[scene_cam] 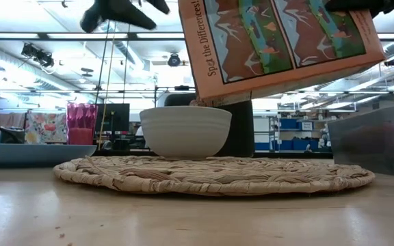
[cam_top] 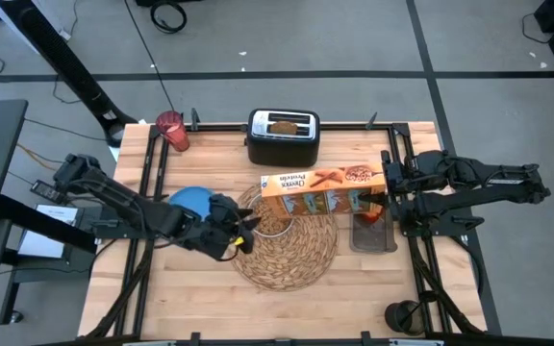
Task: Arrange a breakfast setting
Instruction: Pour the cereal from the cereal box into the bowl
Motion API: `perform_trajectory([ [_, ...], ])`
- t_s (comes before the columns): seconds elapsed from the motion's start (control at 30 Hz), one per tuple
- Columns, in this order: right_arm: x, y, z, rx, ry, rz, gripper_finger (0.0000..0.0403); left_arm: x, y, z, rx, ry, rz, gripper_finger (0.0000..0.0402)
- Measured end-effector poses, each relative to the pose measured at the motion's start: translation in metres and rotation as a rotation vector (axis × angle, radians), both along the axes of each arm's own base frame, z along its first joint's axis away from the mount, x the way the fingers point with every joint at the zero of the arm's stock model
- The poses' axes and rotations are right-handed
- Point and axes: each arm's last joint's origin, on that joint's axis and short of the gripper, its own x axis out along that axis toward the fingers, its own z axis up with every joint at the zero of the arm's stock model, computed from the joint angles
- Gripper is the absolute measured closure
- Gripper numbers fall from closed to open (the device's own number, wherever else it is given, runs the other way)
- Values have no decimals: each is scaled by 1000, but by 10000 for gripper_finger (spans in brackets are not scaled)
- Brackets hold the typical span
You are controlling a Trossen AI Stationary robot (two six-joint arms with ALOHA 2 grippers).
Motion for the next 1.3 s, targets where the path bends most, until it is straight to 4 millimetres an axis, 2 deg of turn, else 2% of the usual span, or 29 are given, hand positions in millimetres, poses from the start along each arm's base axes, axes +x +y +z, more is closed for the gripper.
perform_trajectory([
  [0.1, 0, 0, 0, 2, 0, 0, 174, 4, 9, -13, 65, -27, -11, 230],
  [0.27, 0, 0, 0, 3, -2, -1, 174, 11, 24, -17, 237, -8, -41, 230],
  [0.47, 0, 0, 1, 3, -7, -1, 174, 22, 37, -6, 316, -57, -167, 230],
  [0.63, 1, 0, 2, 7, -19, -2, 174, 26, 45, -1, 351, -77, -195, 234],
  [0.77, 1, 0, 2, 10, -21, -3, 174, 28, 44, 7, 396, -136, -213, 269],
  [1.03, 4, 0, 1, 27, -7, -5, 174, 28, 44, 11, 408, -178, -211, 385],
  [1.3, 7, 0, -1, 28, 15, 0, 174, 28, 44, 16, 400, -230, -195, 393],
])
